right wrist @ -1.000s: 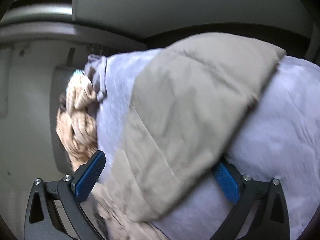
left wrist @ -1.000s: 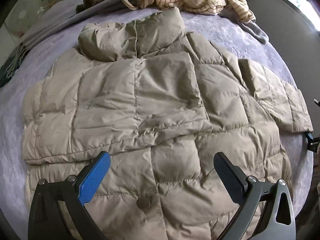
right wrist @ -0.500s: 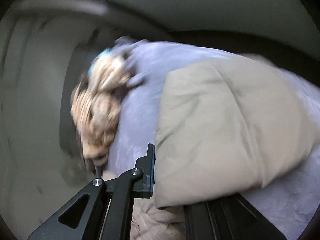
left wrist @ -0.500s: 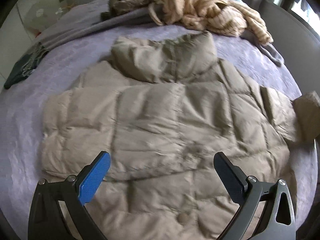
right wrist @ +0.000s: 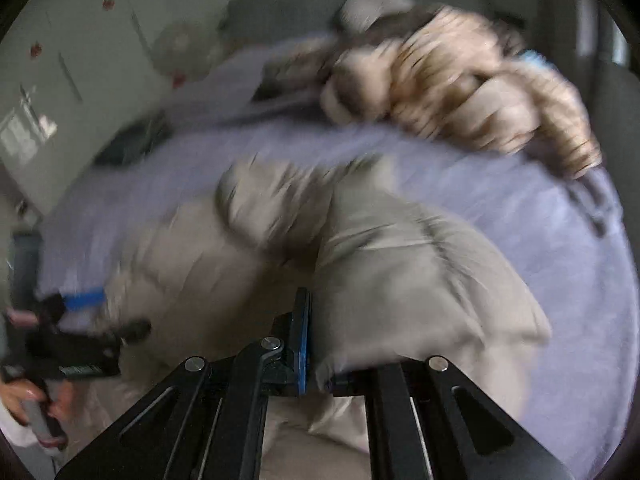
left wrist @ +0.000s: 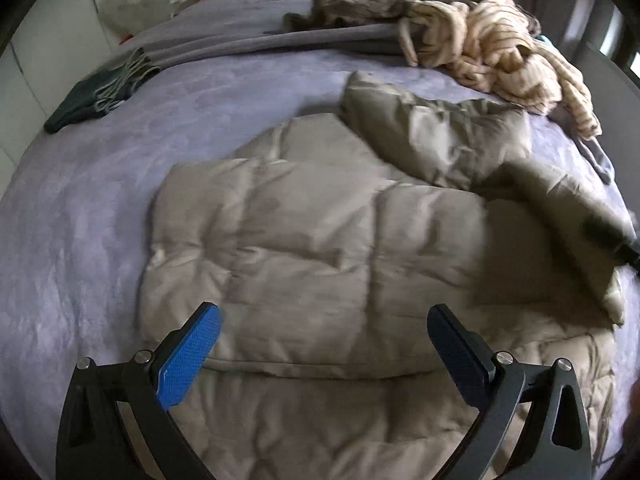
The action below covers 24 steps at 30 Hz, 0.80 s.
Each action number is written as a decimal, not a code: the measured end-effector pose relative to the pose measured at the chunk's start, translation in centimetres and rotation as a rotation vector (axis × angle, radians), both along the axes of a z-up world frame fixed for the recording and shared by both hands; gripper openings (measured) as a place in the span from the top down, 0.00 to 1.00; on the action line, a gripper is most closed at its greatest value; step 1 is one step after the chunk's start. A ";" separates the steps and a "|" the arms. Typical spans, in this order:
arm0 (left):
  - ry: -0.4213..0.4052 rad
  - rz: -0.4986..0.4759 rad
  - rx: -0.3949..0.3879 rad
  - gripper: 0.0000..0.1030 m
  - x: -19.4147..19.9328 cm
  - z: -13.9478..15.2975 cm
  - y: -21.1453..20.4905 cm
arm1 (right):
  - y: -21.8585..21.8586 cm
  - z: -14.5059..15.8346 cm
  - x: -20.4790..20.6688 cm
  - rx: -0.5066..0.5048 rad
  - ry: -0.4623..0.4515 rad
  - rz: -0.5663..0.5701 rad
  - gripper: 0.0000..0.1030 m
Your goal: Fold large clothes
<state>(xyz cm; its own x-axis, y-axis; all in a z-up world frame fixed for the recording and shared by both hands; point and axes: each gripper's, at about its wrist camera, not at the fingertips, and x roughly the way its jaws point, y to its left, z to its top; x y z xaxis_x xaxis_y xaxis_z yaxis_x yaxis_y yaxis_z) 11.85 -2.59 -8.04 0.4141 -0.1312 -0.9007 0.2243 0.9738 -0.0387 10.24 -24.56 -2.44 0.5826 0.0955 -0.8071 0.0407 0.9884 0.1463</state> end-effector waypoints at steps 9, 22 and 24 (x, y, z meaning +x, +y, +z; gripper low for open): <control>0.026 0.041 -0.023 0.00 1.1 -2.2 2.3 | 0.8 -7.9 0.2 0.114 0.211 -0.072 0.91; 0.030 0.060 -0.148 0.00 2.9 -1.6 4.3 | -10.7 -6.0 -4.9 0.660 0.030 -0.568 0.87; 0.030 0.065 -0.184 0.00 3.1 -1.3 5.5 | -10.2 -5.4 -3.7 0.626 0.014 -0.553 0.90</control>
